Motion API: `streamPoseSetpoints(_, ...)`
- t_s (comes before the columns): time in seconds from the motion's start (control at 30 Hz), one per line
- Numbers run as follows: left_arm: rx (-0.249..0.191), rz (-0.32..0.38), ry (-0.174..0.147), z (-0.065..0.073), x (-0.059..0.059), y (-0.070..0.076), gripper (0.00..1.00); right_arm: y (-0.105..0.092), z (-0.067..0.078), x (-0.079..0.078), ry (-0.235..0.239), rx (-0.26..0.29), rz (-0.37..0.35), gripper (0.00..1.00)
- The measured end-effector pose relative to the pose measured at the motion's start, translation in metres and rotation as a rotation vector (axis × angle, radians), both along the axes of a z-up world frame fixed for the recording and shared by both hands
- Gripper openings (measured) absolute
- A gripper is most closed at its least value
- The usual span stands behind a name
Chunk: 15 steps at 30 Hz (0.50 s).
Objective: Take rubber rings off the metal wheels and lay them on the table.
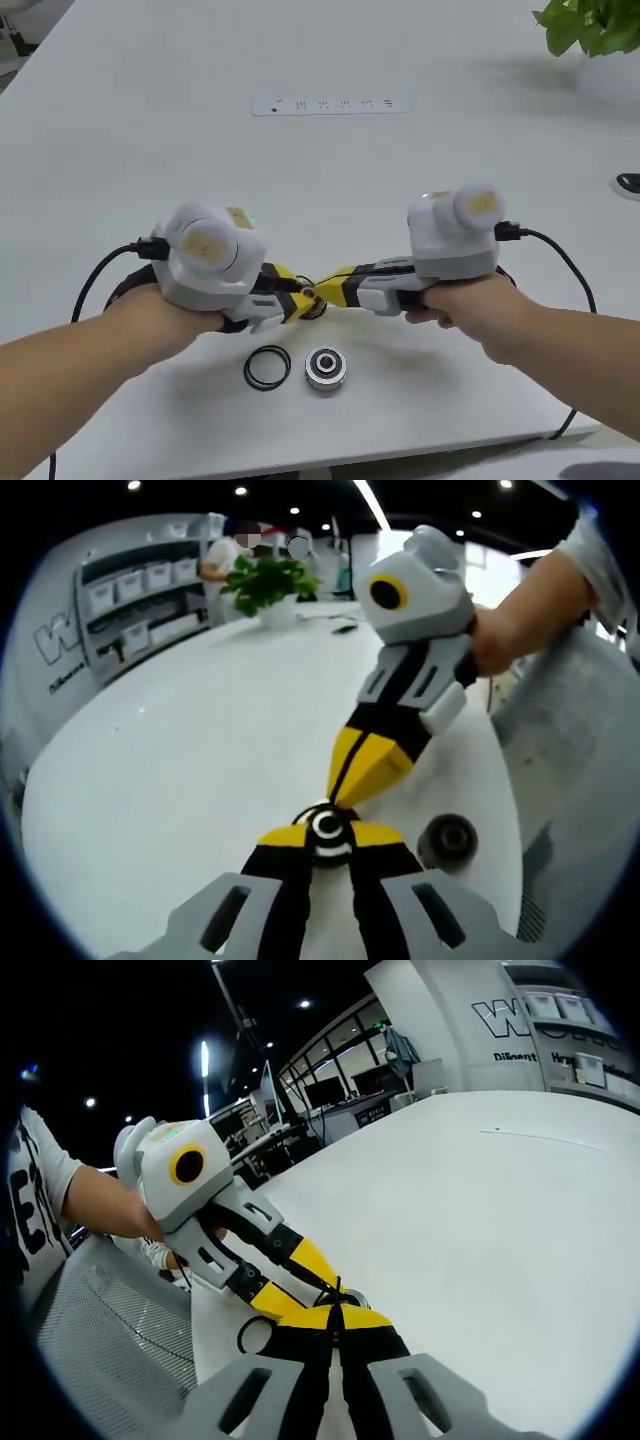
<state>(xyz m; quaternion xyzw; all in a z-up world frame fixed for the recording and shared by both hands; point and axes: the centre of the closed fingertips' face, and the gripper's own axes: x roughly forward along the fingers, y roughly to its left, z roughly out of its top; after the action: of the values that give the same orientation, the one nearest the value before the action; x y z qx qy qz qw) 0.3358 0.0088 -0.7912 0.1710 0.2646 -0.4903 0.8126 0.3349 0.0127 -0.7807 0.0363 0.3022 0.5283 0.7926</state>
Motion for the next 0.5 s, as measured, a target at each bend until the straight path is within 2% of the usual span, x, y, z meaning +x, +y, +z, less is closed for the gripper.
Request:
streamPoseSetpoints(0.03,-0.004,-0.014,0.009,0.001,-0.003,0.000,0.18,0.000,0.001,0.000,0.002,0.002,0.000,0.00)
streamPoseSetpoints(0.17,-0.023,-0.028,0.010,0.007,-0.010,-0.001,0.24,0.000,0.003,-0.001,0.002,0.006,0.000,0.00)
streamPoseSetpoints(0.5,-0.086,-0.023,-0.005,0.026,-0.013,0.004,0.30,-0.004,0.012,0.001,0.000,0.038,-0.005,0.00)
